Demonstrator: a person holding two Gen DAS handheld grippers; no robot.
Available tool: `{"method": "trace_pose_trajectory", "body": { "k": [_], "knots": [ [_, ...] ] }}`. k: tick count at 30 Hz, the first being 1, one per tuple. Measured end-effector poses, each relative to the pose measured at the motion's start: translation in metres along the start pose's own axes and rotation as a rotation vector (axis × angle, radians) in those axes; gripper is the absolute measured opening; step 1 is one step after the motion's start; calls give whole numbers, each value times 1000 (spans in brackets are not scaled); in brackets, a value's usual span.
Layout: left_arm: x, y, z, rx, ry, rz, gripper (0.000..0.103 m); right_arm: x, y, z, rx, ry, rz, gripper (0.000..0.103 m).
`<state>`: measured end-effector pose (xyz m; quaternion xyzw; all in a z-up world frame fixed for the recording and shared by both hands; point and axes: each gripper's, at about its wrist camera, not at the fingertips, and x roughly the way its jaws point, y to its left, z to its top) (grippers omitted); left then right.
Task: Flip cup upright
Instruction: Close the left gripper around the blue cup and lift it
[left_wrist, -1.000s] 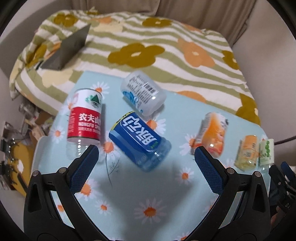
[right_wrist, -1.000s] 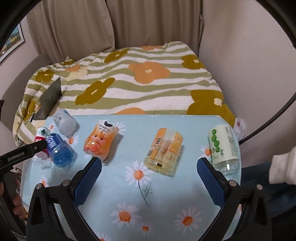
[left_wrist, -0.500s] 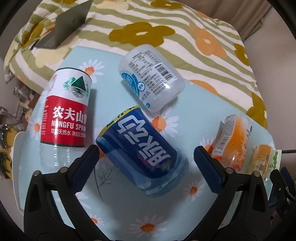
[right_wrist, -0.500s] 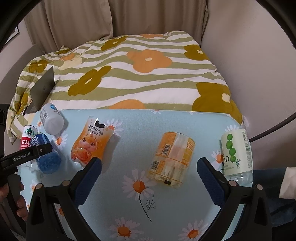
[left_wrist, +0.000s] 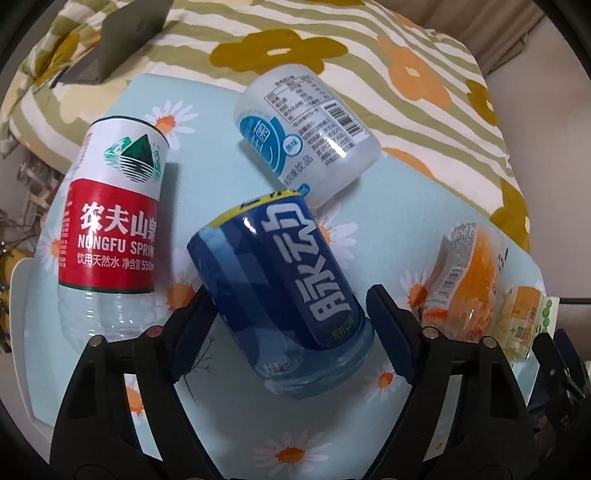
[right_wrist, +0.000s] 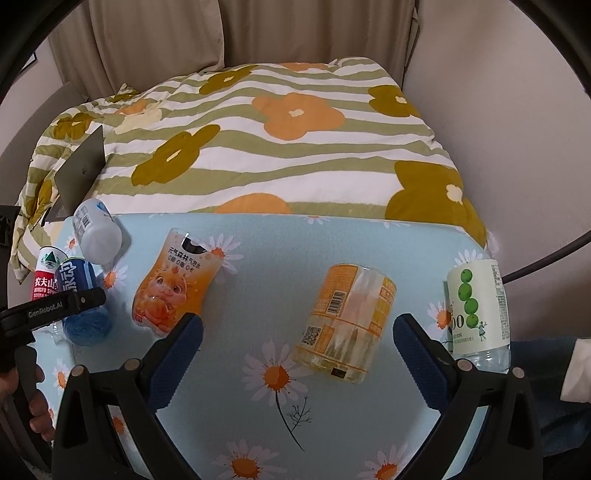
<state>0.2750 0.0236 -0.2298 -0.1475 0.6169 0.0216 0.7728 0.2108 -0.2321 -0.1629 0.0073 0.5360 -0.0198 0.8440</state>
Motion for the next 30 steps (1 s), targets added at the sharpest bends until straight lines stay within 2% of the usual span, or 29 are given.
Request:
{"method": "trace_pose_trajectory", "body": {
  "k": [7,19,25,30],
  "knots": [
    [-3,-1,-5,32,3,-8,81,4,-1,1,3,4,5,103],
    [-26,3,-26,45,-43,-17,79,-2,1,-4,-9,-17,23,103],
    [-46,-1,-45,70,-92,-35,79,-20,1,-16,-24,-49,32,103],
    [-68,-10,-73,112,-134,-63,79,-43,-6,-33,-23,-88,37,103]
  ]
}}
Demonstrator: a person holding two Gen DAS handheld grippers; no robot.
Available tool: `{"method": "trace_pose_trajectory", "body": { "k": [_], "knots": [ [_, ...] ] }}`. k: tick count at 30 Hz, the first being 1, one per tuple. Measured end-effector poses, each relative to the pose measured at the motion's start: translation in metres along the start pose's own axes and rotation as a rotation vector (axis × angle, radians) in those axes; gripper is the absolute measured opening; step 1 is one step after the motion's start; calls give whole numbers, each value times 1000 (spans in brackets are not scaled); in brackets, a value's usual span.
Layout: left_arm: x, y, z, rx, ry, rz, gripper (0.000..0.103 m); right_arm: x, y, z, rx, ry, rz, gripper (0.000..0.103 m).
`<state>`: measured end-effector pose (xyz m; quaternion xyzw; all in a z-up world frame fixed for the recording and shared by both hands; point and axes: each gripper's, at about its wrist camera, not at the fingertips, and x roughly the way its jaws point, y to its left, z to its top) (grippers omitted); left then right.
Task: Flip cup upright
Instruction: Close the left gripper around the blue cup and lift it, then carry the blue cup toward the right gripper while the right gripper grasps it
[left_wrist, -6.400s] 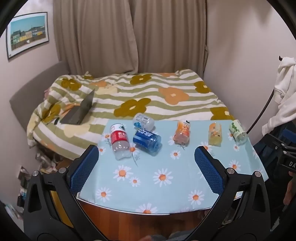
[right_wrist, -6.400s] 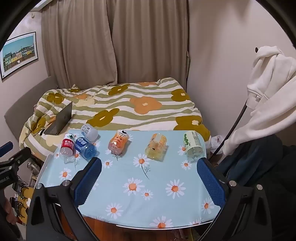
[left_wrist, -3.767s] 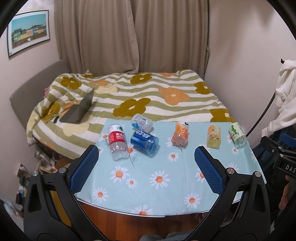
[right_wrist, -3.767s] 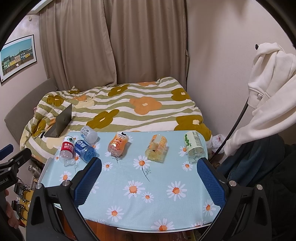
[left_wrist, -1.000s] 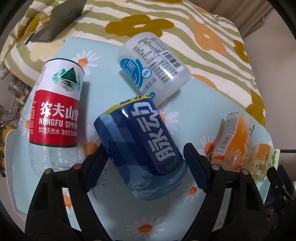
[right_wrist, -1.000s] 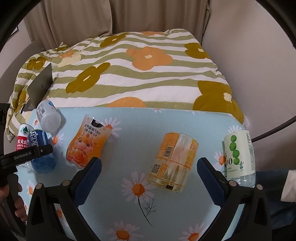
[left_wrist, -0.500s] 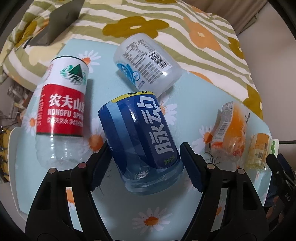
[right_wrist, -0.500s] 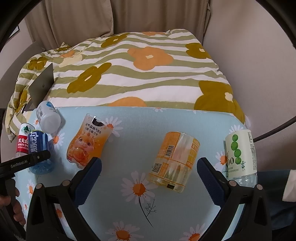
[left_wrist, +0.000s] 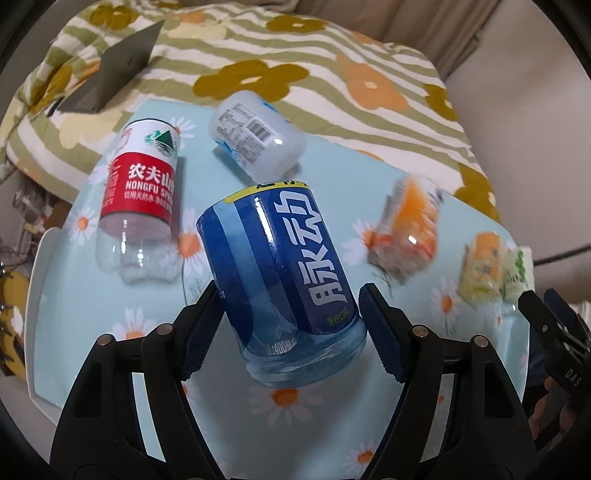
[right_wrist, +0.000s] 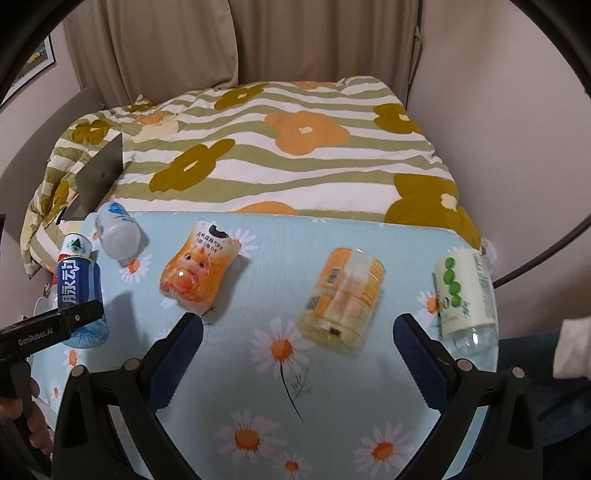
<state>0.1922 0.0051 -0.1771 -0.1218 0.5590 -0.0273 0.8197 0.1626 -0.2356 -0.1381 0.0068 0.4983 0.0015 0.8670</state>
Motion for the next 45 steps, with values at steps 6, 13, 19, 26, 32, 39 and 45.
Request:
{"method": "trace_pose_trajectory", "body": {
  "k": [6,13,19,26,32,39,45],
  "knots": [
    [-23,-30,-41,99,-27,-54,79,-34,-16,-32,10,-45,-6,103],
    [-26,-73,-85,262,-5,-120,79,-62,-39,-77,37,-63,-33,103],
    [-7,-103,-113,388,56,-139,79,-63,-63,-110,75,-40,-49,103],
    [14,-117,-125,460,89,-110,79,-53,-79,-131,104,-23,-46,103],
    [25,-119,-129,480,101,-88,79,-45,-79,-135,98,-17,-32,103],
    [26,-118,-131,468,96,-88,80,-44,-77,-135,81,-17,-24,103],
    [19,-113,-132,455,65,-70,102,-45,-74,-133,67,-21,-19,103]
  ]
}}
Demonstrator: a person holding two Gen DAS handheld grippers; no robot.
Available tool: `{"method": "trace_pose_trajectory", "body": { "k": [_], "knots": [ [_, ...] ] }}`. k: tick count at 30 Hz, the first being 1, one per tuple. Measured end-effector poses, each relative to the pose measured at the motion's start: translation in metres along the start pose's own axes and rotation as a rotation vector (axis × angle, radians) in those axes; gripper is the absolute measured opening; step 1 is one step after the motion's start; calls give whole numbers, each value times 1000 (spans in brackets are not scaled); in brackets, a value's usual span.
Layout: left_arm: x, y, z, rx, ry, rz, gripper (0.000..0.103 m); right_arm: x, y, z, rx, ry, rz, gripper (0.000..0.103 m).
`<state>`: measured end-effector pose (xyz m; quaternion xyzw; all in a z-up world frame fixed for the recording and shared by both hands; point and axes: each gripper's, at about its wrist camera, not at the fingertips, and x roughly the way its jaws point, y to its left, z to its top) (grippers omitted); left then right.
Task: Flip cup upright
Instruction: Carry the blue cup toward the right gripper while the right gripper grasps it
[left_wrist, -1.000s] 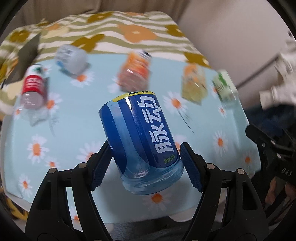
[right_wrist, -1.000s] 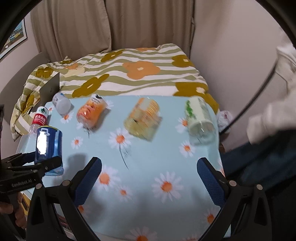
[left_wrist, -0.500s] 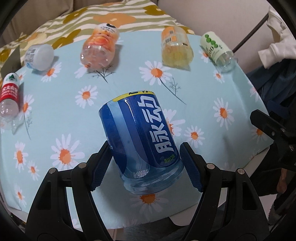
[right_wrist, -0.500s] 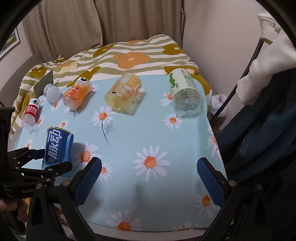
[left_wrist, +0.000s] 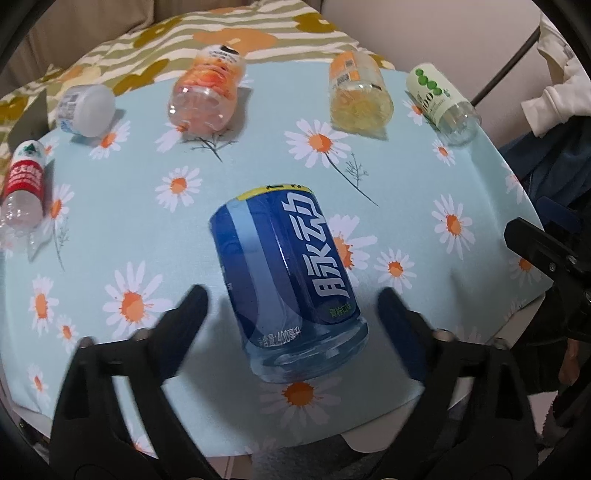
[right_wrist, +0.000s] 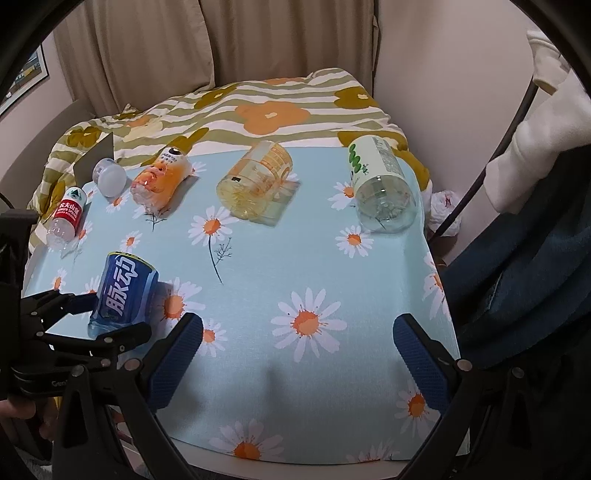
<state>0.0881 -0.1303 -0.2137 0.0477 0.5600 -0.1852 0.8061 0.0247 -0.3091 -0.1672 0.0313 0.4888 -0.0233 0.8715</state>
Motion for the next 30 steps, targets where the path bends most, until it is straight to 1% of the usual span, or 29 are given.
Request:
{"method": "trace_pose_trajectory", "body": {
  "k": [5,7,9,12,15,17,21,24,28,30],
  "knots": [
    [-14,6,0,-28,-20,35,103,-9,3,3,-14,-16,11,103],
    [-28,9,-1,-49,-34,58,103,-14,4,7,-21,-22,21,103],
    [-45,12,-2,-69,-48,100,103,-20,6,13,-30,-25,37,103],
    [-76,24,-9,-121,-73,158,103,-27,15,26,-68,-12,75,103],
    [-94,42,-18,-186,-79,173,103,-27,29,42,-115,33,140,103],
    [-103,55,-27,-222,-83,180,103,-21,42,54,-128,93,211,103],
    [-110,79,-43,-257,-81,189,103,0,73,65,-131,227,326,103],
    [-107,99,-54,-279,-79,161,103,20,95,69,-129,316,368,103],
    [-99,125,-66,-299,-71,118,103,58,118,69,-80,460,407,102],
    [-94,137,-70,-288,-62,117,103,74,125,69,-53,516,412,96]
  ]
}}
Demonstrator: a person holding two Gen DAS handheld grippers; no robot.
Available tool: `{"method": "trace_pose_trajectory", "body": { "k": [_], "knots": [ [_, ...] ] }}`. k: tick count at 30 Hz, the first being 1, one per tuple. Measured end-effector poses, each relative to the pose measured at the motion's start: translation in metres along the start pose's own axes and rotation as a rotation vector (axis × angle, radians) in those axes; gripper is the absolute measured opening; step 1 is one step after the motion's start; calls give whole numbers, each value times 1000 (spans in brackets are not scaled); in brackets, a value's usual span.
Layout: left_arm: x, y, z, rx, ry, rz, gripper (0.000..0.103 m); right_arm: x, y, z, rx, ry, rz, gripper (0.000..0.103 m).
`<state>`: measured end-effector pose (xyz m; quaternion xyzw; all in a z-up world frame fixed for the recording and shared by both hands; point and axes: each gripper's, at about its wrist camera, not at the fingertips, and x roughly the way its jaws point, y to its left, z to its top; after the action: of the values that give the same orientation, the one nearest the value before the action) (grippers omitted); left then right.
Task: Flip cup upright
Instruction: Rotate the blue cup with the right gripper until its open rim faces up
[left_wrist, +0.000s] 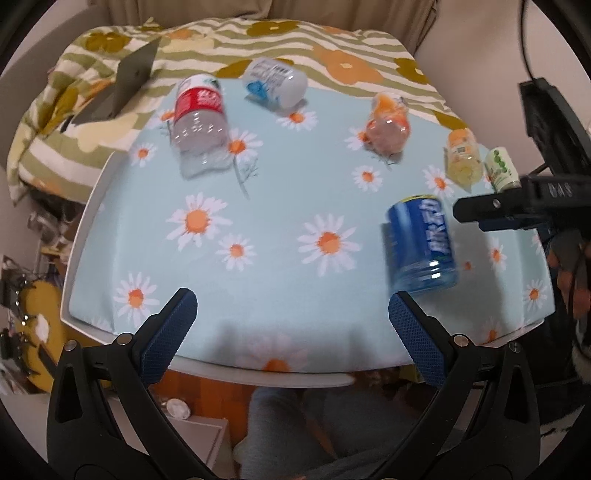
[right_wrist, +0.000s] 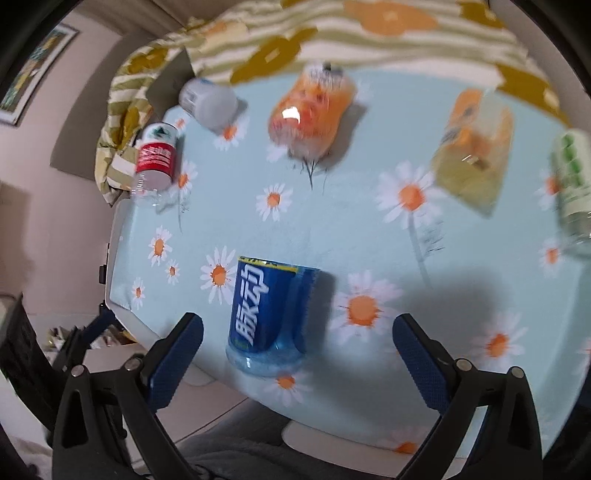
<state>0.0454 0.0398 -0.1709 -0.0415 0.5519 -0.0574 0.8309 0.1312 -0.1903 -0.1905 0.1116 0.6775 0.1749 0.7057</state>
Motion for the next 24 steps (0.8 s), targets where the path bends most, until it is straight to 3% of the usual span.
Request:
{"method": "trace_pose_trajectory", "body": {
  "k": [3,7,16,18,24],
  "knots": [
    [8,15,2,13,11,-7,103,19,1,11,45,62,20,87],
    [16,28,6,11,22,-22,103,33,3,23,94,100,37,86],
    [25,44,18,1,24,-25,103,52,-6,33,185,173,58,73],
    [27,45,19,2,28,-23,103,55,-6,32,183,182,59,57],
    [25,44,21,5,24,-23,103,58,-7,32,172,183,79,55]
  ]
}}
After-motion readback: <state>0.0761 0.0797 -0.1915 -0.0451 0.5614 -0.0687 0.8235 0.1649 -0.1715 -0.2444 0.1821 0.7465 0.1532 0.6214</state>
